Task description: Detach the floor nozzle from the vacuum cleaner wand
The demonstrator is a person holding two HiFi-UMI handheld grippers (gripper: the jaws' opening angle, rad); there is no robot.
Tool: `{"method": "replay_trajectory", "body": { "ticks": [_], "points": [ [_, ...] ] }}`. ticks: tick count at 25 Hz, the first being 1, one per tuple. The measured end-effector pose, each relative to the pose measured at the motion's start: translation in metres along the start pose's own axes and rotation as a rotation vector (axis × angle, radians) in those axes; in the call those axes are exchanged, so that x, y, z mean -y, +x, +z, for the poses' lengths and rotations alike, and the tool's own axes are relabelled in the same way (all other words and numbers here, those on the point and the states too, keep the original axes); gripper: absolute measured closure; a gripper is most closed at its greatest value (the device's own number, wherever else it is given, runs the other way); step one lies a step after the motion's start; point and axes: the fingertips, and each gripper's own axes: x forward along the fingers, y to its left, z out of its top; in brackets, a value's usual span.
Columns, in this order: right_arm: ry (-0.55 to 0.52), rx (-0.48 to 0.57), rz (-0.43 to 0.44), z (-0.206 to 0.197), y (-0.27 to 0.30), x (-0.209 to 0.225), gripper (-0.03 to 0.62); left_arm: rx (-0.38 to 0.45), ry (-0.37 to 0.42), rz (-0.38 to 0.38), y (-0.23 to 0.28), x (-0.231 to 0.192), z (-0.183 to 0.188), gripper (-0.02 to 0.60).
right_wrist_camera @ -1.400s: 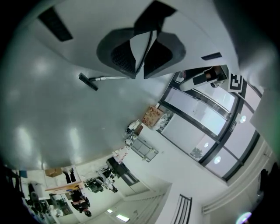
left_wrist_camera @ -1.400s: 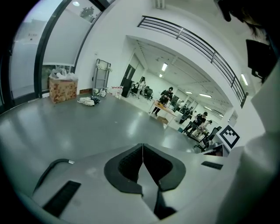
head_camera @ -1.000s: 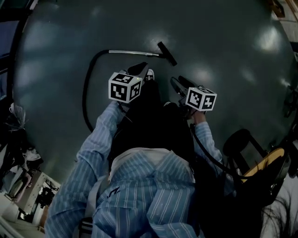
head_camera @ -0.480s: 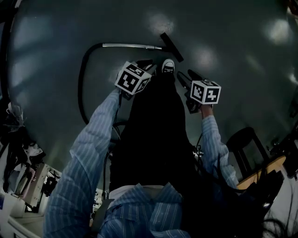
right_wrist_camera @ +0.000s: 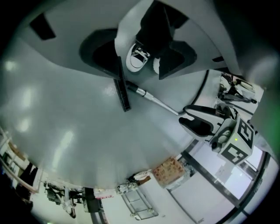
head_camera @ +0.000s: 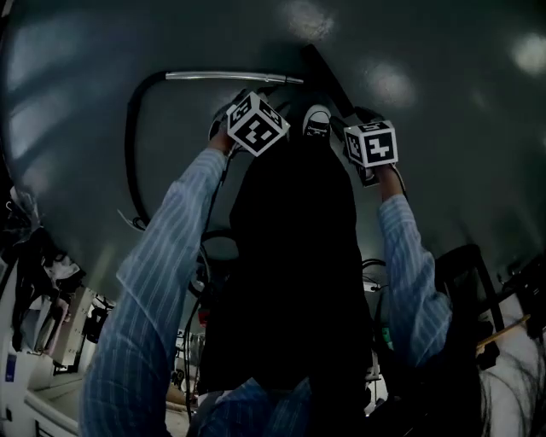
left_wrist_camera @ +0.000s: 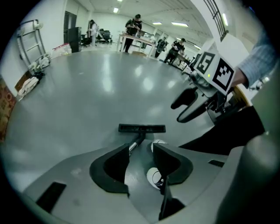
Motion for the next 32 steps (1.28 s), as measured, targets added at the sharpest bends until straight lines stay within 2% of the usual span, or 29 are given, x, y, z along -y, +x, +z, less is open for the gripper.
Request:
{"method": "replay_trajectory", "body": {
  "ticks": [4, 7, 11, 17, 23, 27, 32],
  "points": [
    [-0.12, -0.055, -0.038, -0.019, 0.063, 0.042, 0.33, -0.13, 0.195, 0.014, 0.085, -0.014, -0.031, 0.433],
    [-0.182, -0.106, -0.052, -0.033, 0.098, 0.06, 0.329, -0.188, 0.275, 0.029, 0.129, -0.024, -0.052, 0.433],
    [-0.183, -0.119, -0.047, -0.037, 0.119, 0.063, 0.327, -0.233, 0.344, 0.063, 0.153, -0.038, -0.066, 0.434],
    [-0.156, -0.127, -0.032, -0.044, 0.149, 0.073, 0.327, -0.327, 0.527, 0.036, 0.2, -0.049, -0.07, 0.431],
    [-0.166, -0.203, -0.097, -0.053, 0.168, 0.091, 0.329, -0.395, 0.545, 0.001, 0.23, -0.054, -0.083, 0.43],
    [-0.1, -0.264, -0.097, -0.056, 0.17, 0.09, 0.339, -0.385, 0.518, 0.004, 0.231, -0.057, -0.084, 0.426],
    [-0.115, -0.248, -0.148, -0.054, 0.172, 0.09, 0.345, -0.395, 0.485, 0.001, 0.235, -0.059, -0.088, 0.426]
  ]
}}
